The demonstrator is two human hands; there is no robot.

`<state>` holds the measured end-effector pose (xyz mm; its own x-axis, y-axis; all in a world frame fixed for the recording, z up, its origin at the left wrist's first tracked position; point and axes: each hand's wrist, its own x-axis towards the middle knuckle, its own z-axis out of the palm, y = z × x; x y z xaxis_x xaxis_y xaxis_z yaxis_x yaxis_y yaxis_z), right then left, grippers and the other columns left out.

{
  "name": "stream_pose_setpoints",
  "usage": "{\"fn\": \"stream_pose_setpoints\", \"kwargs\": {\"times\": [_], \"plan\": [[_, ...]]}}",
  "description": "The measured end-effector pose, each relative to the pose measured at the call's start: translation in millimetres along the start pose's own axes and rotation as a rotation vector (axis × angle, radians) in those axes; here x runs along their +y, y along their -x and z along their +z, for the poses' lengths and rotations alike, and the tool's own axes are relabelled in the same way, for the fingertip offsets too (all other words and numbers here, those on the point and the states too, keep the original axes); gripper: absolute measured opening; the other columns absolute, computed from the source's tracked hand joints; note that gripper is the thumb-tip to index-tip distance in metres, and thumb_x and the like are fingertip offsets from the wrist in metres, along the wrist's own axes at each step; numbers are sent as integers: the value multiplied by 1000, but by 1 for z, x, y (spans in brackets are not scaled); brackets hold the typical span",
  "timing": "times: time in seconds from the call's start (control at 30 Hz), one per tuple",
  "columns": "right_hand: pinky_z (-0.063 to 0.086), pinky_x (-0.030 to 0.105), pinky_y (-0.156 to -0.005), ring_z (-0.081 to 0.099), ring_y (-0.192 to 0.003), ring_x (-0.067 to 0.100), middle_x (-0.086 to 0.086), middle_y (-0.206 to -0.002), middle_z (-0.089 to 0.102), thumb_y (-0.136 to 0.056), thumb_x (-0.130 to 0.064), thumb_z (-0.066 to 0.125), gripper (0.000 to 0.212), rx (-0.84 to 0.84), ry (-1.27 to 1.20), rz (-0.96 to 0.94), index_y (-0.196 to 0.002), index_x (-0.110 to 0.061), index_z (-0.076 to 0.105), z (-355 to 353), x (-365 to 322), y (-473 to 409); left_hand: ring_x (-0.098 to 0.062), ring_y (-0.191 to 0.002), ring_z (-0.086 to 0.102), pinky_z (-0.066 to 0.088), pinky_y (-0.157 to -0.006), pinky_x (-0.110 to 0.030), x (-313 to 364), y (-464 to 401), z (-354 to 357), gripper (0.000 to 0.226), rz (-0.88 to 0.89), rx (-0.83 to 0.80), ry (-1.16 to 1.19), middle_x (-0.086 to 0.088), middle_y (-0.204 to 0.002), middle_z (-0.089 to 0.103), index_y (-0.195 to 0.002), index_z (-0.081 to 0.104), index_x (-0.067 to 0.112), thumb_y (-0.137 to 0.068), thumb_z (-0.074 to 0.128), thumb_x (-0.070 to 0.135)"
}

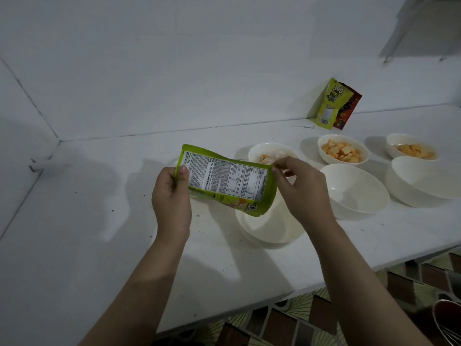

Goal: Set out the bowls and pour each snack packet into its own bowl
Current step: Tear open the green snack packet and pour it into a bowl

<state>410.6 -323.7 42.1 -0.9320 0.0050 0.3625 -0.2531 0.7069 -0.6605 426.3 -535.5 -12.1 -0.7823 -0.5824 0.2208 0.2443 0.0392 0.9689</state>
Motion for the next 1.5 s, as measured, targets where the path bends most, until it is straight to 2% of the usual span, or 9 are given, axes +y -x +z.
{"fn": "stream_pose_setpoints", "kwargs": {"times": [0.13, 0.33, 0.47, 0.63, 0.73, 0.83, 0.93, 1.2, 1.5], "plan": [[32, 3, -67, 52, -84, 3, -13, -91, 62, -94, -19, 61, 15, -2, 85, -9, -101, -17, 74, -6, 1, 1, -7, -80, 56, 44, -72, -18, 2, 1, 3, 24, 15, 1, -14, 2, -85, 64, -78, 53, 21, -100, 53, 30], [37, 21, -76, 54, -88, 7, -10, -100, 65, -93, -22, 61, 15, -60, 146, 31, -101, -21, 74, -9, 4, -1, -8, -77, 53, 43, -69, -19, 7, 2, 5, 27, 28, 0, -29, 4, -81, 61, -77, 52, 18, -100, 52, 29], [48, 33, -87, 60, -98, 18, -4, -111, 66, -93, -24, 61, 19, -94, 222, 34, -106, -22, 74, -10, 7, -1, -12, -78, 51, 41, -70, -29, 10, 2, 7, 30, 50, -25, -54, -4, -82, 59, -81, 52, 10, -100, 52, 34], [49, 42, -94, 59, -106, 20, -4, -118, 64, -93, -28, 61, 19, -128, 236, 69, -107, -25, 74, -12, 12, -1, -15, -77, 50, 41, -71, -34, 14, 2, 10, 32, 74, -44, -87, -18, -87, 60, -79, 52, 13, -97, 52, 39], [48, 43, -94, 59, -105, 20, -4, -116, 64, -93, -26, 61, 17, -144, 242, 71, -105, -24, 74, -12, 14, 2, -14, -77, 51, 42, -71, -33, 17, 3, 12, 29, 84, -42, -101, -13, -84, 61, -77, 52, 18, -97, 52, 38], [49, 45, -92, 59, -104, 21, -4, -115, 64, -93, -24, 61, 15, -130, 235, 77, -103, -24, 73, -13, 17, 4, -11, -76, 51, 42, -70, -30, 21, 5, 15, 27, 96, -47, -107, 2, -76, 59, -74, 53, 23, -98, 52, 36], [49, 44, -91, 59, -104, 21, -4, -116, 64, -93, -24, 61, 15, -133, 252, 80, -102, -24, 73, -13, 18, 6, -9, -74, 51, 42, -70, -28, 23, 5, 17, 26, 108, -51, -122, 12, -72, 57, -73, 53, 27, -98, 53, 35], [50, 39, -88, 59, -100, 18, -4, -116, 63, -93, -24, 63, 14, -115, 219, 85, -102, -23, 73, -16, 20, 7, -8, -70, 47, 41, -67, -29, 25, 6, 18, 27, 136, -64, -143, 11, -70, 54, -77, 53, 19, -99, 52, 35], [44, 25, -78, 57, -85, 11, -6, -109, 66, -94, -19, 60, 16, -78, 169, 59, -106, -19, 72, -13, 21, 8, -9, -70, 49, 42, -66, -27, 33, 5, 19, 27, 163, -82, -162, 13, -70, 55, -73, 53, 24, -99, 53, 33]]}}
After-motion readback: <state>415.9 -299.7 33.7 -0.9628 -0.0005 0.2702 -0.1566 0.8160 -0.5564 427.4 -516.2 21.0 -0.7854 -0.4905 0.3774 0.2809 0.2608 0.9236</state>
